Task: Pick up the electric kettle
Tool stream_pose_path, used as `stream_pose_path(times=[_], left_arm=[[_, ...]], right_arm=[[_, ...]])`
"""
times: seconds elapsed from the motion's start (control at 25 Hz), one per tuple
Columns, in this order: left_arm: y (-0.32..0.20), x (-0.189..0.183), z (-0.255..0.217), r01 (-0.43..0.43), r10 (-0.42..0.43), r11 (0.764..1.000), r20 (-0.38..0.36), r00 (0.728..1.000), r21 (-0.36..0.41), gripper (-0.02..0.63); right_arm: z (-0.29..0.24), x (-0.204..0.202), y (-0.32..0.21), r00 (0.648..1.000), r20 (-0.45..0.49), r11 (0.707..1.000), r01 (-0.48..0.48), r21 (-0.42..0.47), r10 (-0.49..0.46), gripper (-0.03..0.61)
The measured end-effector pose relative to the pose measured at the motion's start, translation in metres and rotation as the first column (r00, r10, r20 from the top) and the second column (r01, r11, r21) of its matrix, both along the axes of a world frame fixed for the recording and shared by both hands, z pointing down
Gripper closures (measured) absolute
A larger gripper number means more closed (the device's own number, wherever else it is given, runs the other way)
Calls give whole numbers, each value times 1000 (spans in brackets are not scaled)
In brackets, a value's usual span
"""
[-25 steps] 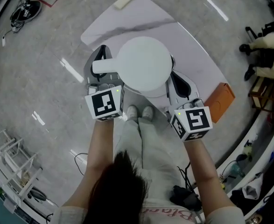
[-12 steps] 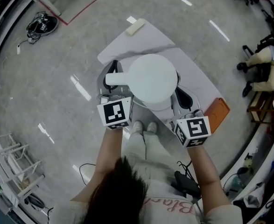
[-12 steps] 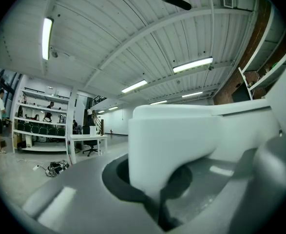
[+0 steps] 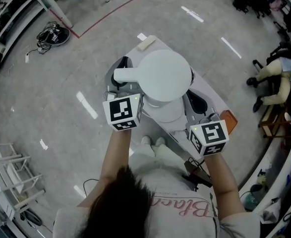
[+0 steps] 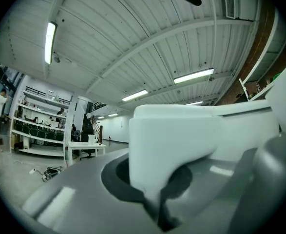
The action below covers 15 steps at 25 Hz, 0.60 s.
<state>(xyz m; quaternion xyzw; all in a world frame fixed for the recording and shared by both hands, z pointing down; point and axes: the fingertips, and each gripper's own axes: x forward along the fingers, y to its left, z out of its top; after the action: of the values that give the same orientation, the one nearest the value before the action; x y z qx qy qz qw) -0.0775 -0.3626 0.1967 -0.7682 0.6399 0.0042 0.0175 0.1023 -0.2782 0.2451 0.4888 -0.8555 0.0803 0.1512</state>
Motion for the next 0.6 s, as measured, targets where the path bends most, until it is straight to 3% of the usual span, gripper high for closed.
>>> stream_pose_path(times=[0.36, 0.6], left_arm=[[27, 0, -60, -2, 1, 1000, 26, 1000, 28, 607], [36, -1, -76, -1, 1, 1000, 1, 1000, -19, 604]], right_arm=[[-62, 4, 20, 997, 34, 995, -72, 66, 70, 558], [-85, 12, 22, 985, 95, 983, -156, 101, 146, 558]])
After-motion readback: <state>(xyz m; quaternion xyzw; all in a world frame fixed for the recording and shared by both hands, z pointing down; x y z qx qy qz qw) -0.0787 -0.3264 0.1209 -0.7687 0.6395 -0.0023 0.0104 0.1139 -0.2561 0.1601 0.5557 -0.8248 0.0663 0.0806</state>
